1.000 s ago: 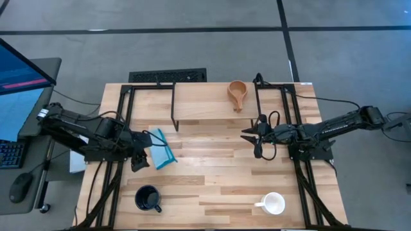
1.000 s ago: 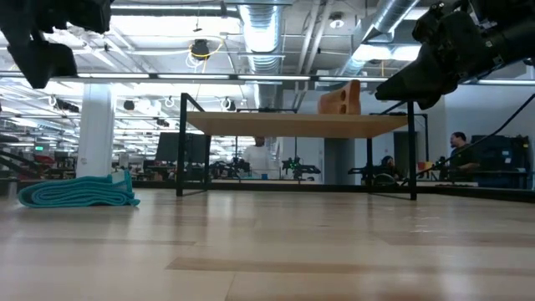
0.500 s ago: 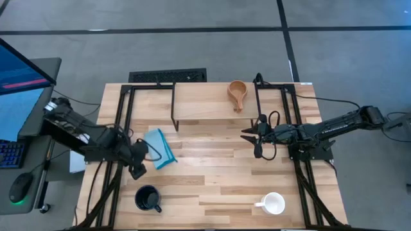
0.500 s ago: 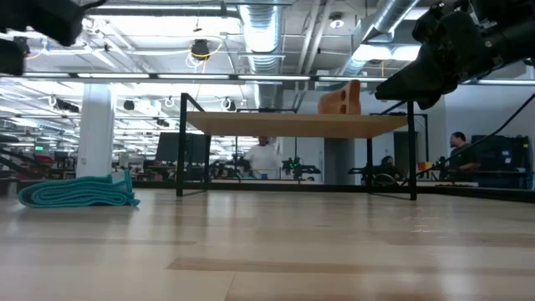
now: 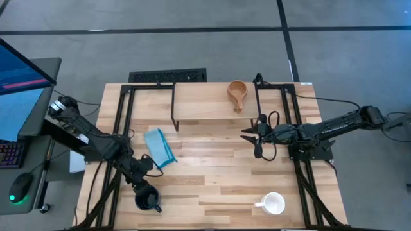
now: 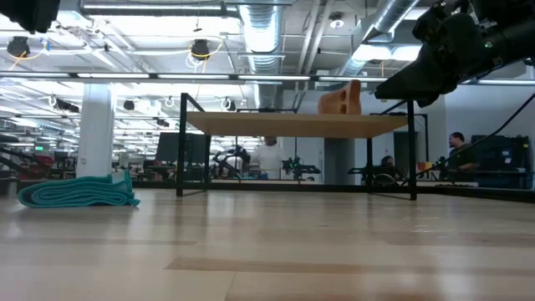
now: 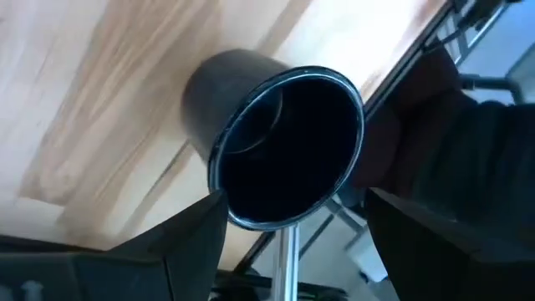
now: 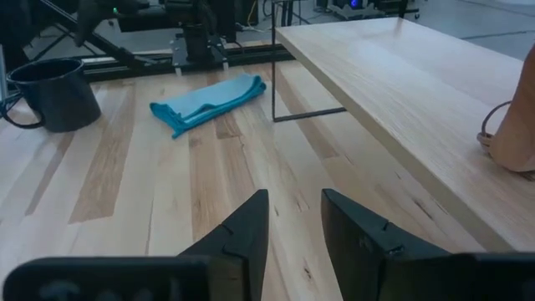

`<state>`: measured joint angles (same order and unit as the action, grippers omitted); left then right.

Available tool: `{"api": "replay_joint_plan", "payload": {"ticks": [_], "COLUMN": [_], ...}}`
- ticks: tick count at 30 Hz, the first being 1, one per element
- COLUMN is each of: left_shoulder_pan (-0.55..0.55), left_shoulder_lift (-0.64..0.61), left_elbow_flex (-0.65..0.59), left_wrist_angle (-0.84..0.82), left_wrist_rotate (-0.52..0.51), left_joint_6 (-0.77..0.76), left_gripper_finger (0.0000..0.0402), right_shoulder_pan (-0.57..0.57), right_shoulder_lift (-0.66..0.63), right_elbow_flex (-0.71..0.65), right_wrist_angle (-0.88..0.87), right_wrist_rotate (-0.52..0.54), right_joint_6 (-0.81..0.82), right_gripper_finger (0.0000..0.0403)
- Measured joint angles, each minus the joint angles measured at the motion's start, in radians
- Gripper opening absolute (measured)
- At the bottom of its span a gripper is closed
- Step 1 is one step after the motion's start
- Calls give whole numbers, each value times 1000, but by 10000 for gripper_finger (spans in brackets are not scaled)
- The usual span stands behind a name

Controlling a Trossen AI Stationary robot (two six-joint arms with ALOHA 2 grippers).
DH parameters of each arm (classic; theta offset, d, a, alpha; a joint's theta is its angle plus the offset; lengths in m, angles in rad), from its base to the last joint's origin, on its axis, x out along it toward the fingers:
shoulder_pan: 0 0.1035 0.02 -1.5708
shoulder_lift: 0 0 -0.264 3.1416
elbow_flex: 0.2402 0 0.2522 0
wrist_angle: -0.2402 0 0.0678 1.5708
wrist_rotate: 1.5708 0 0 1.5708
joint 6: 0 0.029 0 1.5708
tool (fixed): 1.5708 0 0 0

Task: Stack small to large cups/mugs on shelf
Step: Put the black mug on the shelf

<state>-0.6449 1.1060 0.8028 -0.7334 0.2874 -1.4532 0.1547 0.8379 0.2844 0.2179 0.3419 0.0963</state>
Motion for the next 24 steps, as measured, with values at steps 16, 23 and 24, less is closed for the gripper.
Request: {"api": "replay_joint_plan", "payload": {"ticks": [16, 23, 24], "left_shoulder_pan": [0, 0, 0], "left_shoulder_lift": [9, 9, 9], "left_elbow_flex": [0, 0, 0], "left_wrist_angle": [-123, -117, -112], "left_wrist_rotate": [-31, -83, -84], "left_joint_6": [-49, -53, -53], "left_gripper_finger": [272, 272, 272], "right_shoulder_pan": [1, 1, 1], "right_shoulder_lift": [0, 0, 0], "right_elbow_flex": [0, 0, 0], "right_wrist_angle": [-8, -30, -31], "right_wrist_rotate": [0, 0, 0], "right_joint_6": [-2, -26, -26], "right_gripper_finger": [134, 134, 134]}}
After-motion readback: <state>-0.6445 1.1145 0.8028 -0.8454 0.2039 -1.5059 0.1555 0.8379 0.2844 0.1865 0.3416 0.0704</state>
